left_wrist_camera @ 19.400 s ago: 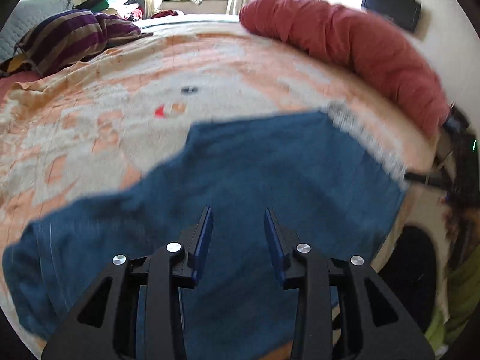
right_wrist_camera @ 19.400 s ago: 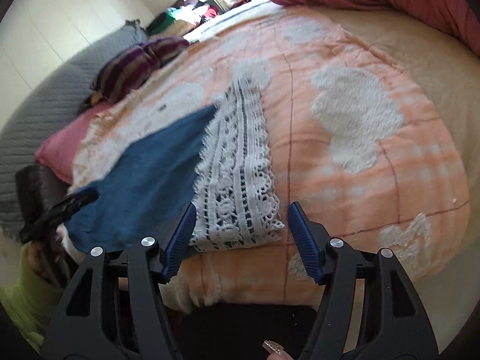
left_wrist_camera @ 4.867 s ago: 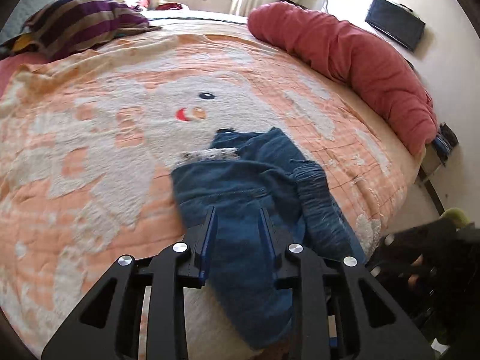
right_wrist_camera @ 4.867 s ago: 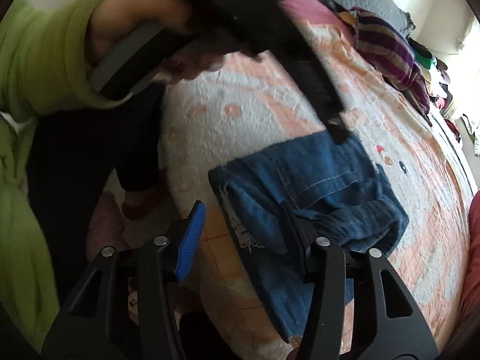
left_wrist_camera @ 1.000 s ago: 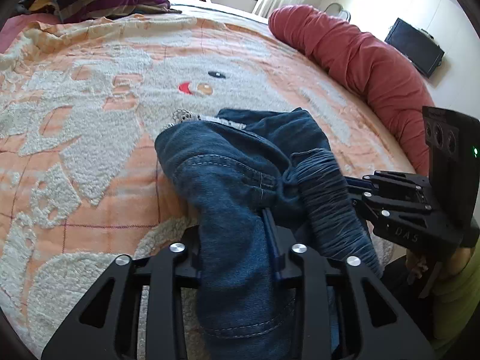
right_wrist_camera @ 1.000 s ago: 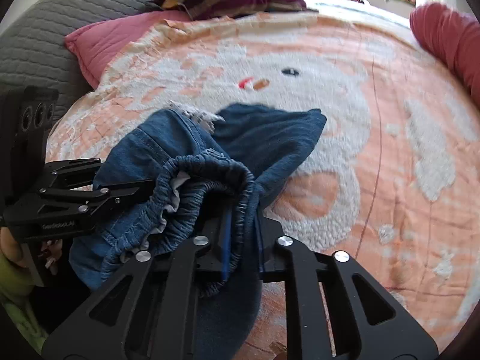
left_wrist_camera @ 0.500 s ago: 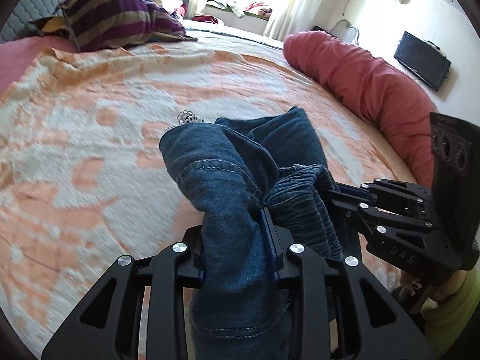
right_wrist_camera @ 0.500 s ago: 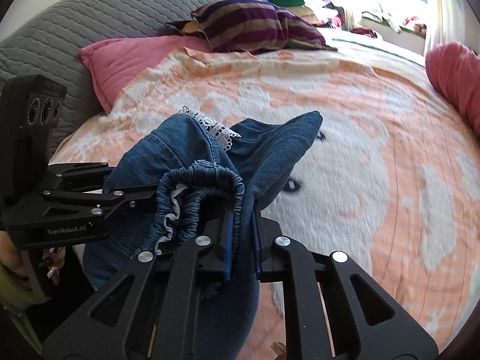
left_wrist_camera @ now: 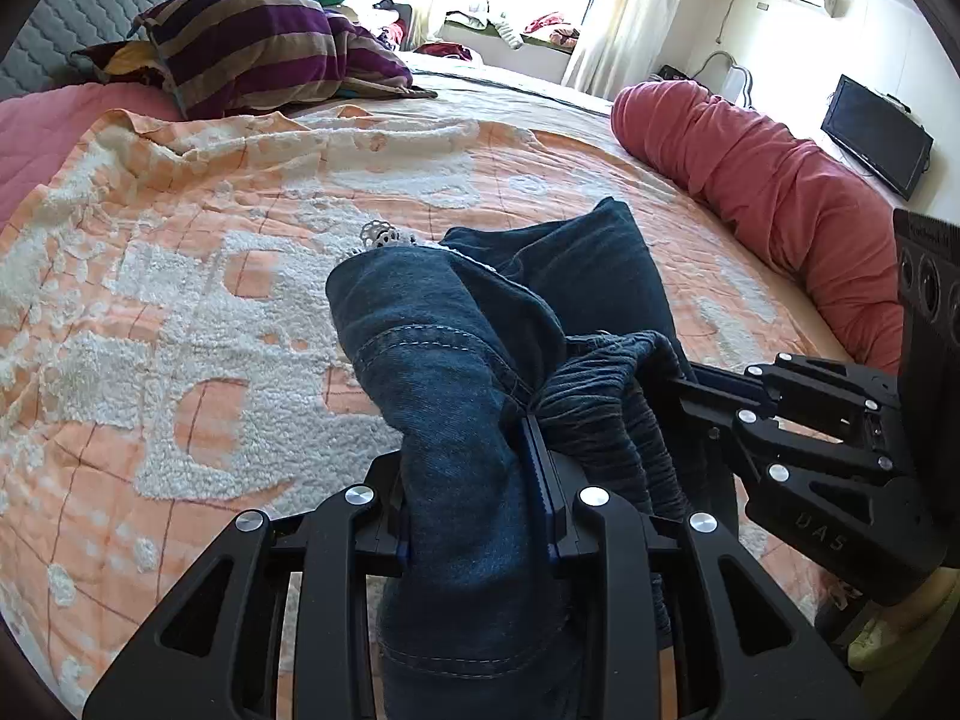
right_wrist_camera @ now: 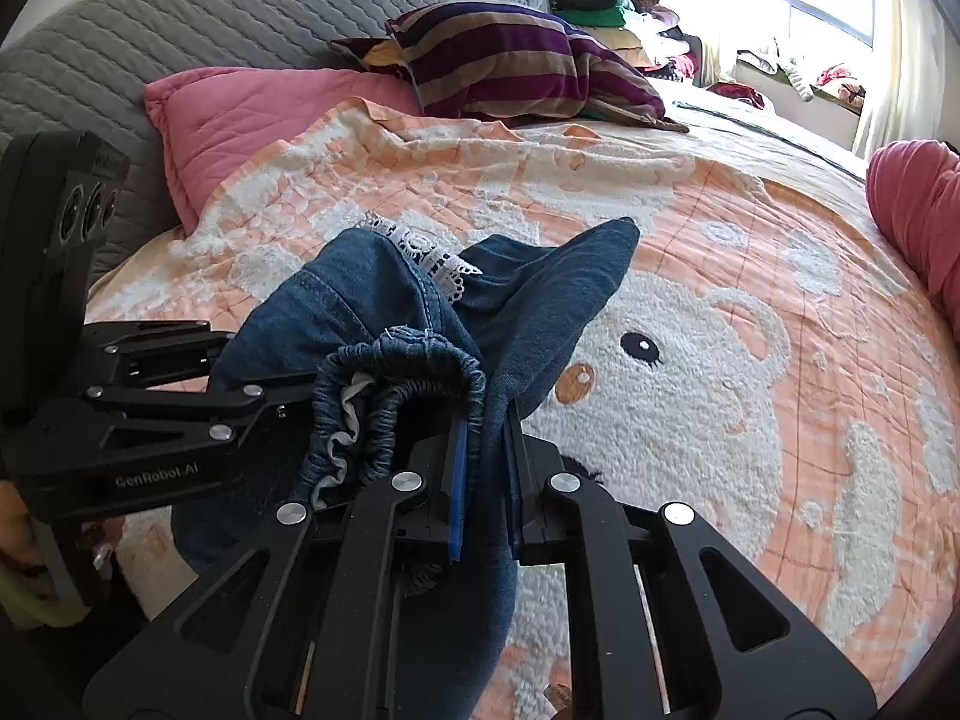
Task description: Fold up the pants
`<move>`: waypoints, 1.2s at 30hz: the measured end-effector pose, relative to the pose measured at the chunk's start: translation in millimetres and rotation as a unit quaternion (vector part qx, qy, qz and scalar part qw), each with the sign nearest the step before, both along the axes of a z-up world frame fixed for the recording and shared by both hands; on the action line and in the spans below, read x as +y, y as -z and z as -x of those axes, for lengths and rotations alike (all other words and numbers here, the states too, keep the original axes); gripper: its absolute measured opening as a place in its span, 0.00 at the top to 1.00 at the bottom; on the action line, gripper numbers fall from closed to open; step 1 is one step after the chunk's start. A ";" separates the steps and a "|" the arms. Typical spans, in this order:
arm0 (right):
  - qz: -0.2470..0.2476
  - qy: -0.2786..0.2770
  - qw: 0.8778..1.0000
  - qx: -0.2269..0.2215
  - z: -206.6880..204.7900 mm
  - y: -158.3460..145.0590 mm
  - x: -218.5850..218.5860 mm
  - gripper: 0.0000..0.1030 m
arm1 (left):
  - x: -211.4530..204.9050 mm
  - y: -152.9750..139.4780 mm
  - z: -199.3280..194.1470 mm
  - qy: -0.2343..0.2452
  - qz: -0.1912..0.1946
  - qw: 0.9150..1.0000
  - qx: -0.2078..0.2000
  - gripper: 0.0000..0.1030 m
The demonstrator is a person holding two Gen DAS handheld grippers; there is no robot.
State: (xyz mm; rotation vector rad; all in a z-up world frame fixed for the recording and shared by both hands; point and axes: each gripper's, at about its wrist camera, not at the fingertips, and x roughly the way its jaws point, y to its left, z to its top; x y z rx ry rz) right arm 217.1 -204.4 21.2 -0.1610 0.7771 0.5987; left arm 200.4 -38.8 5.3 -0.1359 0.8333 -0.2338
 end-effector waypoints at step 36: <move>0.039 0.104 0.990 0.092 -29.7 58.8 -26.1 0.59 | 9.4 39.3 -11.6 -0.038 -0.034 0.998 0.045 0.55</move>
